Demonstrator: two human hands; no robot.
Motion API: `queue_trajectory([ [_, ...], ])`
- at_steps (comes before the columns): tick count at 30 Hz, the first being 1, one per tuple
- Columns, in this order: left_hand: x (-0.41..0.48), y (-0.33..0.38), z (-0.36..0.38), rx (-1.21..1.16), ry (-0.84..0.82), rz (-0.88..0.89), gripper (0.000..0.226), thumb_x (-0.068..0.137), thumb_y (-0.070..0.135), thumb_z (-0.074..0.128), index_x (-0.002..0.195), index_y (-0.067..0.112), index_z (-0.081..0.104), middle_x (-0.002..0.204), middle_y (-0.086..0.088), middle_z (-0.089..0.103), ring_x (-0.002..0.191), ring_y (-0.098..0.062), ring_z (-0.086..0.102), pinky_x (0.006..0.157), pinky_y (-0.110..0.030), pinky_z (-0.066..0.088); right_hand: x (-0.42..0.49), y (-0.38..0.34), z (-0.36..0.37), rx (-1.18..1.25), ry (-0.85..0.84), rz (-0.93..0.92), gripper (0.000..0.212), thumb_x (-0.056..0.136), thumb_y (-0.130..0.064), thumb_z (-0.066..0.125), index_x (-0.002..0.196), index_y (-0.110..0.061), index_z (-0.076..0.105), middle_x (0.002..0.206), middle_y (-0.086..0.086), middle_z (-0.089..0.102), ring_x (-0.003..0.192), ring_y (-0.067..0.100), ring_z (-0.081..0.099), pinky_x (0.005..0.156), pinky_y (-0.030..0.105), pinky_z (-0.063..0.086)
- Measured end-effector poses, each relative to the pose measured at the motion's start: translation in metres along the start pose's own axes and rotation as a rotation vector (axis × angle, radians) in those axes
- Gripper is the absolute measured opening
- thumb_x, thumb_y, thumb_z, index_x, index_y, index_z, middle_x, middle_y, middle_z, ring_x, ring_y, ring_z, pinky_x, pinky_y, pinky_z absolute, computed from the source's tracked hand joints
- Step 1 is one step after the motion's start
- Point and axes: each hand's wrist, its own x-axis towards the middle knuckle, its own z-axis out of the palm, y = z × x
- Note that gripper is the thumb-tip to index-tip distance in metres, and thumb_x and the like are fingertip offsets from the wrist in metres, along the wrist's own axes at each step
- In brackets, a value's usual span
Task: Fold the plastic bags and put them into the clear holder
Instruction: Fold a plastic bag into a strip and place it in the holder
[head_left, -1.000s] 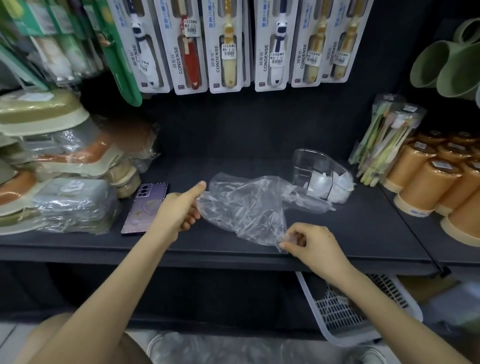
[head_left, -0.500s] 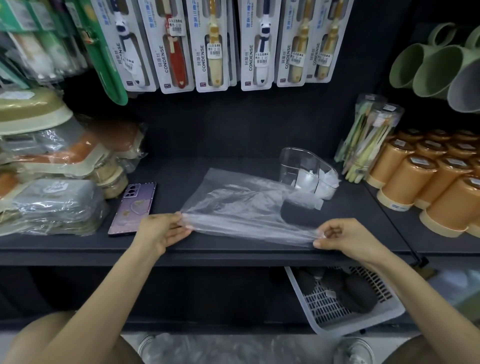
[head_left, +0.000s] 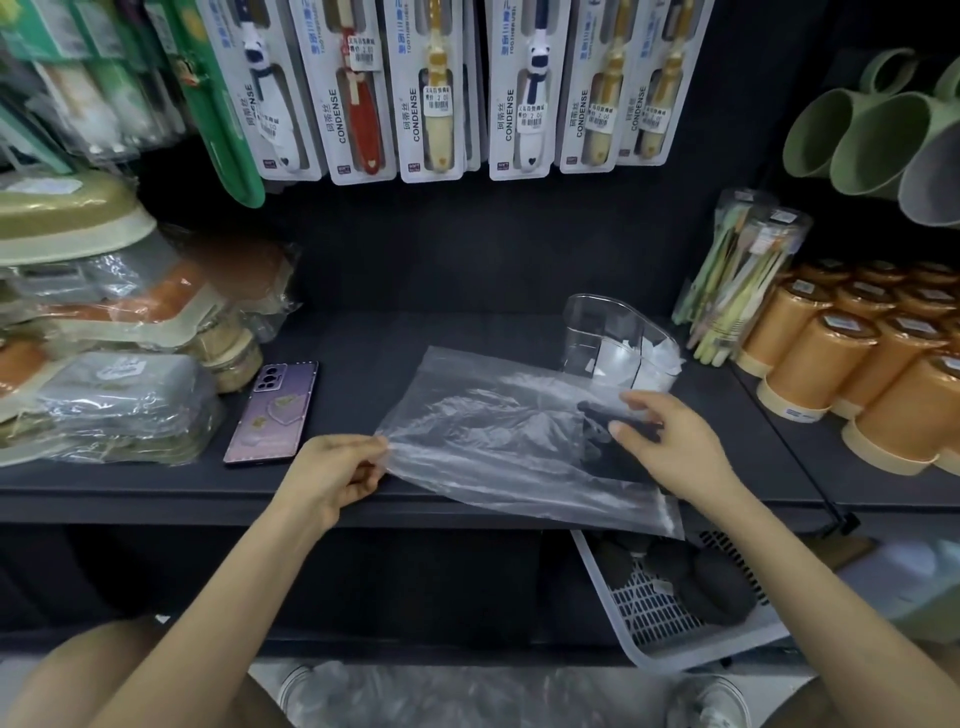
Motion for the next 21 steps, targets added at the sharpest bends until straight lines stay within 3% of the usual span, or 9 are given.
queue_trajectory([
  [4, -0.003, 0.000, 0.001, -0.049, -0.024, -0.002, 0.006, 0.091, -0.001, 0.060, 0.086, -0.003, 0.063, 0.077, -0.014, 0.064, 0.066, -0.019, 0.060, 0.048, -0.017, 0.053, 0.032, -0.020, 0.013, -0.116, -0.012, -0.066, 0.047, 0.095, -0.034, 0.055, 0.139, -0.017, 0.048, 0.143, 0.003, 0.047, 0.132, 0.023, 0.041, 0.102, 0.032, 0.033],
  [7, -0.001, 0.000, 0.002, -0.087, -0.053, -0.021, 0.006, 0.092, -0.001, 0.058, 0.095, -0.004, 0.062, 0.084, -0.017, 0.066, 0.075, -0.023, 0.065, 0.051, -0.021, 0.055, 0.055, -0.018, 0.020, -0.135, -0.087, -0.012, 0.050, 0.098, -0.036, 0.049, 0.143, -0.016, 0.042, 0.147, 0.007, 0.042, 0.136, 0.024, 0.036, 0.107, 0.033, 0.029],
  [11, 0.001, 0.000, 0.003, -0.089, -0.080, -0.023, 0.008, 0.093, 0.005, 0.058, 0.091, -0.002, 0.062, 0.083, -0.016, 0.068, 0.076, -0.025, 0.066, 0.056, -0.025, 0.058, 0.074, -0.013, 0.018, -0.143, -0.127, 0.000, 0.051, 0.099, -0.040, 0.046, 0.143, -0.015, 0.043, 0.150, 0.007, 0.039, 0.138, 0.022, 0.035, 0.108, 0.033, 0.029],
  [14, 0.005, -0.001, 0.003, 0.041, -0.028, 0.043, 0.012, 0.093, 0.008, 0.060, 0.082, 0.002, 0.064, 0.073, -0.010, 0.064, 0.064, -0.019, 0.060, 0.053, -0.018, 0.054, 0.057, -0.019, 0.010, -0.049, -0.138, -0.022, 0.042, 0.096, -0.042, 0.050, 0.129, -0.016, 0.058, 0.137, 0.002, 0.052, 0.127, 0.019, 0.048, 0.097, 0.029, 0.035],
  [16, 0.008, -0.004, 0.004, 0.135, 0.020, 0.092, 0.014, 0.091, 0.008, 0.062, 0.078, 0.004, 0.065, 0.065, -0.007, 0.058, 0.054, -0.014, 0.050, 0.046, -0.013, 0.046, 0.025, -0.021, 0.014, -0.088, -0.062, -0.162, 0.038, 0.094, -0.043, 0.053, 0.119, -0.017, 0.064, 0.125, 0.002, 0.061, 0.118, 0.020, 0.054, 0.092, 0.028, 0.038],
  [19, 0.010, -0.004, 0.007, 0.116, 0.018, 0.093, 0.016, 0.091, 0.007, 0.062, 0.076, 0.005, 0.065, 0.059, -0.004, 0.056, 0.047, -0.008, 0.047, 0.043, -0.012, 0.042, -0.023, -0.010, 0.041, -0.296, 0.019, -0.386, 0.051, 0.093, -0.052, 0.041, 0.123, -0.018, 0.063, 0.128, 0.007, 0.061, 0.120, 0.028, 0.055, 0.099, 0.042, 0.040],
  [21, 0.012, -0.003, 0.006, -0.013, 0.007, 0.044, 0.015, 0.092, 0.004, 0.061, 0.077, 0.004, 0.064, 0.052, -0.001, 0.058, 0.045, -0.006, 0.051, 0.044, -0.012, 0.044, -0.034, 0.005, 0.055, -0.450, -0.040, -0.356, 0.058, 0.097, -0.056, 0.026, 0.133, -0.021, 0.056, 0.136, 0.011, 0.055, 0.126, 0.033, 0.050, 0.104, 0.052, 0.037],
])
